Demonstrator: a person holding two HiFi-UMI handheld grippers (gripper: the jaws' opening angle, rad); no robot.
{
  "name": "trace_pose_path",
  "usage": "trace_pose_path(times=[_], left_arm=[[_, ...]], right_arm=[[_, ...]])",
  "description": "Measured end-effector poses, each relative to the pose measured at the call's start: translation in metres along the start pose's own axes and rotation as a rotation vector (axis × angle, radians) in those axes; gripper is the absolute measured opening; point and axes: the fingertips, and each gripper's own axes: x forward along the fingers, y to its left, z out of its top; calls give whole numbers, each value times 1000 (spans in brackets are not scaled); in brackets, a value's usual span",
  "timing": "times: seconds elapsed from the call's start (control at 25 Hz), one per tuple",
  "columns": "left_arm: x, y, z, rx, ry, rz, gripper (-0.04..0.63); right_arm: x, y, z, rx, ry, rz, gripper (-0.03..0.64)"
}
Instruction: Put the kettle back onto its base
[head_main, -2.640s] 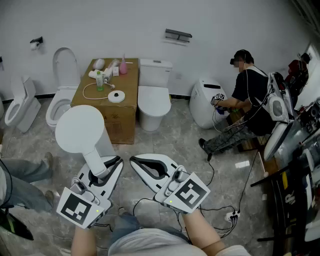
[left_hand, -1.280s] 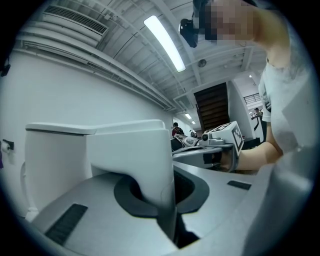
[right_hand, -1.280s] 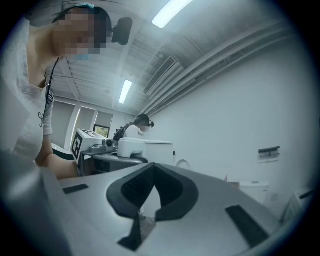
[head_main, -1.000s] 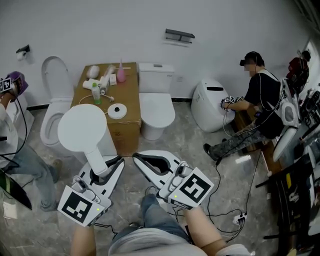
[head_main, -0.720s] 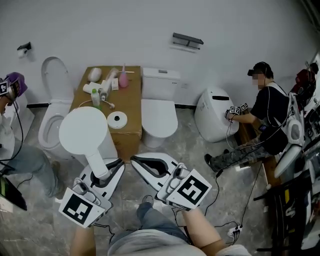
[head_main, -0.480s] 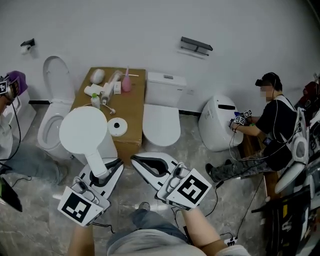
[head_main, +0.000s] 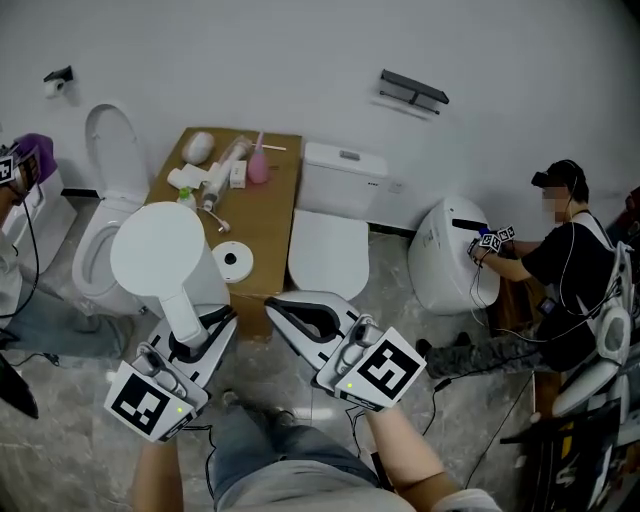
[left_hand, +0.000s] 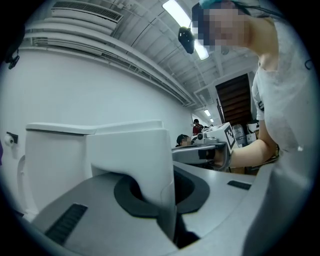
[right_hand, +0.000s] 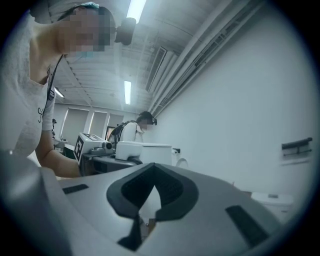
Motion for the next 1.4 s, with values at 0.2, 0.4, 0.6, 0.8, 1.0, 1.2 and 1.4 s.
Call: trace_pose_path(times=[0.2,0.4,0.6,0.8,1.0,1.2,1.4], left_arm=[[17,18,-19,-2,29,-19,31],[39,47,-31,-1,-15,-47,31],[62,71,-61,-1,-22,-85,31],[80,89,-105,-8,19,-132,31],[102,107,-146,-11,41,-180,31],[122,122,-180,-32,33,-222,31],[139,135,-205,-46,1,-246,31]], right_arm=[[10,-25,-14,16,8,-17,8],[29,-50,-25,9,19,-25,8],[50,-78,-47,8,25,-35,8],[69,-97,-75,18,27,-43,8],[81,-115,-111,29,39,-68,8],[83,-125,-141,48,62,-82,8],[83,-132,-160,49,86,-95,8]])
